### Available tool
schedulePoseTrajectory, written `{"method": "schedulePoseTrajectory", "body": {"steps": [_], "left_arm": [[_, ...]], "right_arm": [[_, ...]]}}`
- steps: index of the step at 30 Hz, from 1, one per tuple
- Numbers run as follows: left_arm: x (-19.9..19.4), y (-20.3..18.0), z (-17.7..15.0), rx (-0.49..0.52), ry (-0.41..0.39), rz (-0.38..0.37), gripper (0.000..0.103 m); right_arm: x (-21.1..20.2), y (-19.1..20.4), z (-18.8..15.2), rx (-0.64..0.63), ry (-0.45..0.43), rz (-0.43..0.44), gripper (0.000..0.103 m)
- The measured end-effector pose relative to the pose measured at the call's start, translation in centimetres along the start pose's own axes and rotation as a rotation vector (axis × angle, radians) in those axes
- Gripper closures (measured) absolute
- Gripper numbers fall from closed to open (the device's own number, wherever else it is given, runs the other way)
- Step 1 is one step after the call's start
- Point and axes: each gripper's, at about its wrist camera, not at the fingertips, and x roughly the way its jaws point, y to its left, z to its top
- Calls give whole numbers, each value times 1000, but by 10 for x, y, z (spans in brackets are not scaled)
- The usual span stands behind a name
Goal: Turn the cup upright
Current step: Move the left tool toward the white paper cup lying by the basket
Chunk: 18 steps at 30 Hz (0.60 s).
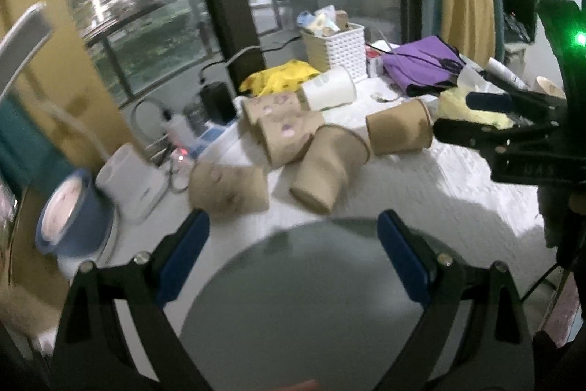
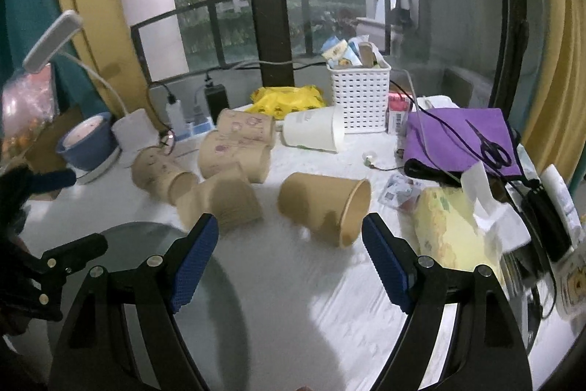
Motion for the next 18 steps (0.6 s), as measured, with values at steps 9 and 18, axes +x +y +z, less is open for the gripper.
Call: {"method": "schedulePoseTrajectory", "body": {"steps": [9,18], "left_arm": [[64,-17,63,182,10,-51,9],[135,-28,114,337,52,-89,9]], "right_arm": [[40,-36,30,53,13,-37,20],[81,-68,48,118,58,-85,20]]}}
